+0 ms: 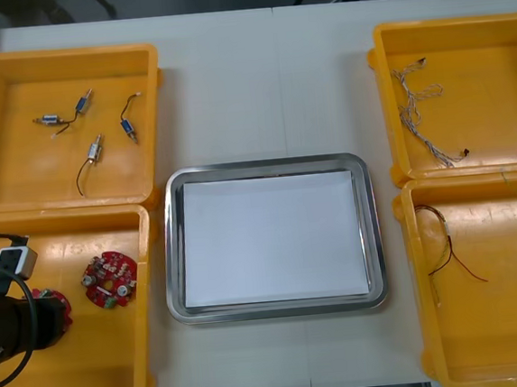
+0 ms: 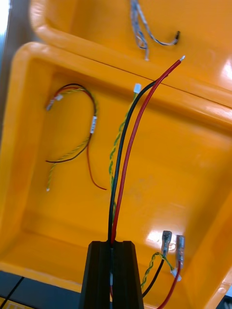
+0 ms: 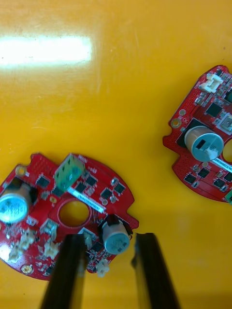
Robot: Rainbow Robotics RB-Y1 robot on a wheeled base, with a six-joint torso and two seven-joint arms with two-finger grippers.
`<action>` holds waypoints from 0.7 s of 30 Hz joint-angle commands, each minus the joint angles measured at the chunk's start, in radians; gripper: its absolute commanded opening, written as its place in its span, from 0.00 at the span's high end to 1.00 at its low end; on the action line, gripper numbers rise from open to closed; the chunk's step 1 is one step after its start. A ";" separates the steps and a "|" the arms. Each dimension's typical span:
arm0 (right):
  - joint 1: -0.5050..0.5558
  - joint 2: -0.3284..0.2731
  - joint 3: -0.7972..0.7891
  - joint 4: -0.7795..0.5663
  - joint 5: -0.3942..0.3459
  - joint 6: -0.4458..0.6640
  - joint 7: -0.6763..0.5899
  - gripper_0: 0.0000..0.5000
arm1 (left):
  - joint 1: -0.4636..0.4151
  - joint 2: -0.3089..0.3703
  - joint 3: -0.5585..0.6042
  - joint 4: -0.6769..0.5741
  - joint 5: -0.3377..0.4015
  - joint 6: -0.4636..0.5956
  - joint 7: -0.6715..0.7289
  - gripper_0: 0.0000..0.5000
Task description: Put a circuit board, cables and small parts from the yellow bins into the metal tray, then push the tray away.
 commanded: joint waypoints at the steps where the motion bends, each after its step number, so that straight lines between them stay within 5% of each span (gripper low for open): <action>1: -0.031 -0.062 -0.005 -0.080 -0.045 0.010 0.046 1.00 | 0.022 0.040 -0.009 -0.006 -0.007 -0.016 0.088 0.00; 15: -0.231 -0.073 0.224 -0.195 -0.060 0.015 0.040 1.00 | 0.007 0.066 0.002 -0.027 -0.005 0.002 0.093 0.00; 21: -0.324 -0.081 0.326 -0.195 -0.076 0.015 0.040 1.00 | -0.018 0.101 0.049 -0.065 0.068 0.093 0.087 0.00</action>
